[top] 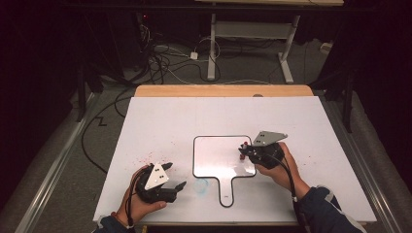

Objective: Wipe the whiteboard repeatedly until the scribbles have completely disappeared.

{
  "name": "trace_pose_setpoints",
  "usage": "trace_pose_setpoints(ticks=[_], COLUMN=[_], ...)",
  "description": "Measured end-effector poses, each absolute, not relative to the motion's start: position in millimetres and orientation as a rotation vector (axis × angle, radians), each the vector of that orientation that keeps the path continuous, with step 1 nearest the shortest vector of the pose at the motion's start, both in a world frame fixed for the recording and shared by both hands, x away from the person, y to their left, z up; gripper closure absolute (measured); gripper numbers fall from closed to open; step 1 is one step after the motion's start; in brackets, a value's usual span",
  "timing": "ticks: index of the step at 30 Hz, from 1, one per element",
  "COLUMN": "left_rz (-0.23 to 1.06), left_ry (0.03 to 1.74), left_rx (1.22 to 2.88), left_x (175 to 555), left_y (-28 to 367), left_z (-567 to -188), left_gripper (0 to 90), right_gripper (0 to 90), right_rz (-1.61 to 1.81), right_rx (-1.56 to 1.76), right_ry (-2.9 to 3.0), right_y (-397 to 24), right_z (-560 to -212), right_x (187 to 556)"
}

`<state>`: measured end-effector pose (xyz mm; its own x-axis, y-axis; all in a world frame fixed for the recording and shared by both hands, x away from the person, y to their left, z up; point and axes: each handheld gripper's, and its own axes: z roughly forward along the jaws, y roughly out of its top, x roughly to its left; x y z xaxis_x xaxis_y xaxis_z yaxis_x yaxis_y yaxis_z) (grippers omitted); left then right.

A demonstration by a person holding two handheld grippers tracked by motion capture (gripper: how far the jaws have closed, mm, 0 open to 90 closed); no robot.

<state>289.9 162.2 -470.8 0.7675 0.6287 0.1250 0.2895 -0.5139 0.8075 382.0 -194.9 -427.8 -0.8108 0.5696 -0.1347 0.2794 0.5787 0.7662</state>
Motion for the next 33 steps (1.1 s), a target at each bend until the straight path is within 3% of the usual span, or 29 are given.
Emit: trace_pose_setpoints(ticks=[9, 24, 33], left_rz=[0.519, 0.525, 0.533], left_ry=[0.676, 0.683, 0.674], left_rx=[2.128, 2.129, 2.139], left_x=[289.0, 292.5, 291.3], left_y=[162.0, 163.1, 161.8], left_z=[-470.4, -472.7, -472.5], left_gripper=[22.5, 22.5, 22.5], right_gripper=[81.5, 81.4, 81.3], right_rz=[0.974, 1.112, 1.188], right_rx=[0.708, 0.737, 0.791], right_ry=[2.403, 2.460, 2.426], right_y=[-208.8, -211.0, -236.9], right_z=[-424.1, -424.3, -397.2], right_x=[374.1, 373.1, 362.7])
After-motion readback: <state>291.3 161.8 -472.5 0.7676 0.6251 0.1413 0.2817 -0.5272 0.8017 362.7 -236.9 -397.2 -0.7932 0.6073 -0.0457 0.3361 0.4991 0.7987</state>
